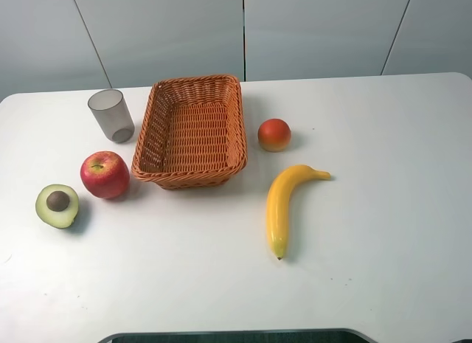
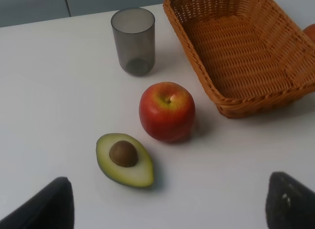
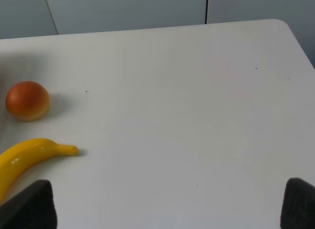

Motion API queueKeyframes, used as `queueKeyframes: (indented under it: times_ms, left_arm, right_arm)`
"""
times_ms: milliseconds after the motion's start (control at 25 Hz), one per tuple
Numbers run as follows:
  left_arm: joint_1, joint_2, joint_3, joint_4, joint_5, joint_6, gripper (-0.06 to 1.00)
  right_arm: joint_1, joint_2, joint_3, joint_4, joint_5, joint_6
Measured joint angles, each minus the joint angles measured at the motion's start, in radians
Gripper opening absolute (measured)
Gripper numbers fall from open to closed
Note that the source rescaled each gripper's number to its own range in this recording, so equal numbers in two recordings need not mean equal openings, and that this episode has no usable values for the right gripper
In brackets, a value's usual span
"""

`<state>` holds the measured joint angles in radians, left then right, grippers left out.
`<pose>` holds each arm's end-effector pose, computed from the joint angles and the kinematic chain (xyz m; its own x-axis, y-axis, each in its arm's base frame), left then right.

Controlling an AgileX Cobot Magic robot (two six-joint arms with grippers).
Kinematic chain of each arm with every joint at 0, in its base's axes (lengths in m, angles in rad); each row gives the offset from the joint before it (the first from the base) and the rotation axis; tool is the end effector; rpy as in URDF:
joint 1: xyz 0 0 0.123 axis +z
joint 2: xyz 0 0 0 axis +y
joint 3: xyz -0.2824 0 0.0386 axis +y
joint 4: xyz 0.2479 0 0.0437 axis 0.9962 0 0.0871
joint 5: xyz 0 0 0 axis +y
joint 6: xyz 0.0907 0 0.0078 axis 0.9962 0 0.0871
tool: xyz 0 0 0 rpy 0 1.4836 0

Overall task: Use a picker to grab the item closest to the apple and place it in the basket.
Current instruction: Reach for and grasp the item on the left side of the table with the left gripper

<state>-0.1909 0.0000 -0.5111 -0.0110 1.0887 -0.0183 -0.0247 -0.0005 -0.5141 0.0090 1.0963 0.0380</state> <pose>-0.0073 0.0005 0.2780 -0.4669 0.0664 -0.8818 0.1873 0.9820 -0.0252 -0.0080 0.0009 0.2782 -0.4733 0.0538 -0.8793 0.0376 0.9985 0.0409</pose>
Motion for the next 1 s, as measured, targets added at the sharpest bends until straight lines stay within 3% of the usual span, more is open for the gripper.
queueKeyframes:
  times_ms: [1000]
  left_arm:
    - [0.0,0.0,0.0,0.02,0.0,0.0,1.0]
  right_arm:
    - [0.0,0.0,0.0,0.0,0.0,0.0]
